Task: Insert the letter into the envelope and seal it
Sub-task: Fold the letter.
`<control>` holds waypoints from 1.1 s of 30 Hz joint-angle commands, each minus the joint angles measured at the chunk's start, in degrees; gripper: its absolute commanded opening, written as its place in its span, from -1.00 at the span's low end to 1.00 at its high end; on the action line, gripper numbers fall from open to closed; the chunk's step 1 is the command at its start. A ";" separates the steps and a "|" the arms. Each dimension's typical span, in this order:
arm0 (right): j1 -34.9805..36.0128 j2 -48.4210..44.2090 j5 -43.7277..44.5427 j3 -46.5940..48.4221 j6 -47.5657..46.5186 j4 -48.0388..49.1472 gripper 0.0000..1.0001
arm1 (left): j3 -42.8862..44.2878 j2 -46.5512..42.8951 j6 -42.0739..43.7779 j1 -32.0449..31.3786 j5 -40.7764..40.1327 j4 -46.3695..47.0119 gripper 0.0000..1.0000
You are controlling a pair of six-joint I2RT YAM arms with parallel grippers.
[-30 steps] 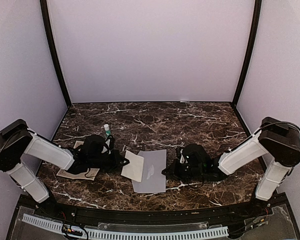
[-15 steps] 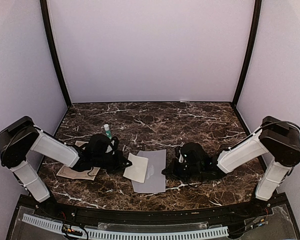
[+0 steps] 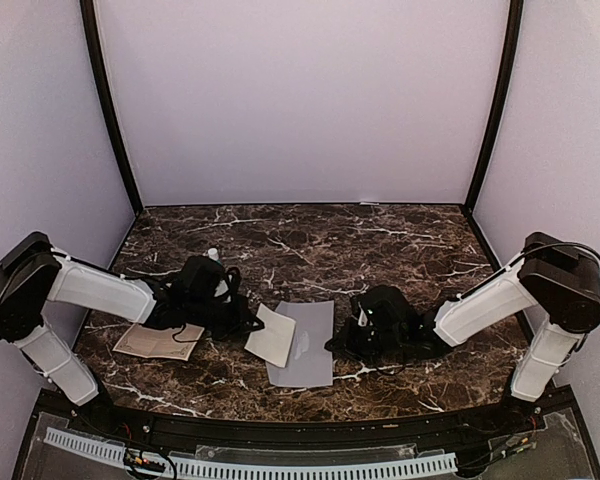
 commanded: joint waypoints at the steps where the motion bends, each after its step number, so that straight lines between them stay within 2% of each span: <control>1: 0.30 -0.50 0.81 0.81 -1.14 -1.03 -1.00 | 2.83 -2.34 2.74 0.16 0.15 -7.65 -1.00; 12: 0.33 0.08 0.57 1.12 -1.22 -1.21 -1.00 | 4.75 -3.52 2.88 0.17 1.96 -13.45 -1.00; 33: 0.42 0.29 0.75 1.91 -1.71 -2.68 -1.00 | 5.03 0.70 1.98 0.13 3.60 -9.91 -1.00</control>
